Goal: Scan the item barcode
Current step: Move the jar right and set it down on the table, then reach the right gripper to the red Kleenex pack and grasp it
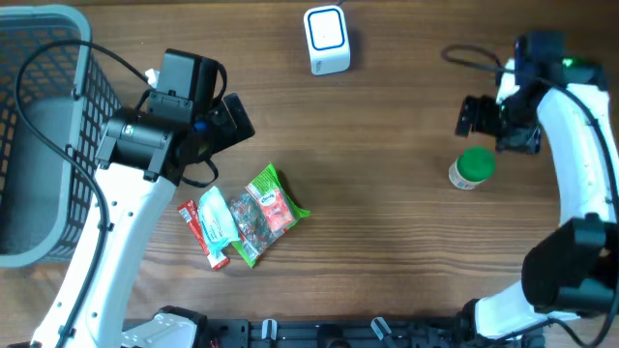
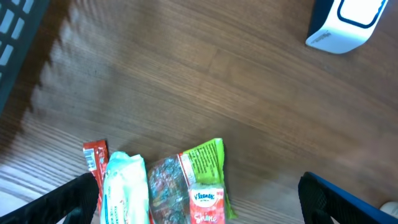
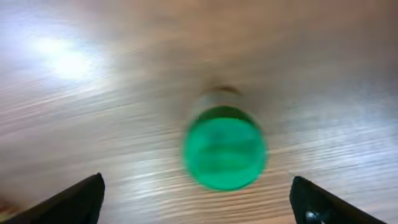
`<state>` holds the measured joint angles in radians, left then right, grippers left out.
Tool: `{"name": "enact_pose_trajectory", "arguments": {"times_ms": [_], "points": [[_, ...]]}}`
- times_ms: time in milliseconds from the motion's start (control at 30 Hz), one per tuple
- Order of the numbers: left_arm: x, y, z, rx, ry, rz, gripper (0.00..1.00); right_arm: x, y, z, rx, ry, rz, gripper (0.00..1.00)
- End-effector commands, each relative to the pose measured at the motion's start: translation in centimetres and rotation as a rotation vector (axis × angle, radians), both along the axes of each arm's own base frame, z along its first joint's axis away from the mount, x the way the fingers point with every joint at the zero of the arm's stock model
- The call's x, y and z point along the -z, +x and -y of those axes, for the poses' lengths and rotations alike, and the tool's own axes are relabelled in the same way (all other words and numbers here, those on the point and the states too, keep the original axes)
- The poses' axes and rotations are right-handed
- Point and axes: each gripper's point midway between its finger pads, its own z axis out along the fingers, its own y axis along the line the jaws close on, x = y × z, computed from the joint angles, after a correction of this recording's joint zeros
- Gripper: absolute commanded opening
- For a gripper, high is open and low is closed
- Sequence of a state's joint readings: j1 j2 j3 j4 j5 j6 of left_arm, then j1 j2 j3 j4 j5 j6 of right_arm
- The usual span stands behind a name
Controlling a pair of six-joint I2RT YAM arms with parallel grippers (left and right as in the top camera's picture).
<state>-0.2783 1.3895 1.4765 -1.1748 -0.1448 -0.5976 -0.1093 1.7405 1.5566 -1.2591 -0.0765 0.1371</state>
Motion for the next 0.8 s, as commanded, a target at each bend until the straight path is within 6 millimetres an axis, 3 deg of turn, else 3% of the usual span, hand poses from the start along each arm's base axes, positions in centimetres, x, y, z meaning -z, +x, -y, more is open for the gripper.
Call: {"name": "enact_pose_trajectory", "arguments": {"times_ms": [0,100,233,300,367,533,633,767], "points": [[-0.2,0.1,-0.2,-0.017,-0.003,0.007,1.00,-3.0,-0.2,-8.6,-0.286,0.332,0.076,0.86],[-0.2,0.1,-0.2,-0.017,-0.003,0.007,1.00,-2.4,-2.5,-14.9,-0.464,0.455,0.036,0.57],[-0.2,0.1,-0.2,-0.017,-0.003,0.007,1.00,0.8,-5.8,-23.3,-0.638,0.469,-0.005,0.48],[-0.2,0.1,-0.2,-0.017,-0.003,0.007,1.00,2.3,-6.9,-26.6,-0.675,0.485,0.007,0.34],[-0.2,0.1,-0.2,-0.017,-0.003,0.007,1.00,3.9,-8.3,-29.4,-0.742,0.501,0.035,0.32],[-0.2,0.1,-0.2,-0.016,-0.003,0.007,1.00,6.3,-11.2,-33.5,-0.842,0.537,0.078,0.33],[-0.2,0.1,-0.2,-0.017,-0.003,0.007,1.00,7.1,-11.5,-35.0,-0.802,0.548,0.110,0.33],[-0.2,0.1,-0.2,-0.017,-0.003,0.007,1.00,7.7,-11.2,-35.4,-0.790,0.548,0.149,0.33]]}}
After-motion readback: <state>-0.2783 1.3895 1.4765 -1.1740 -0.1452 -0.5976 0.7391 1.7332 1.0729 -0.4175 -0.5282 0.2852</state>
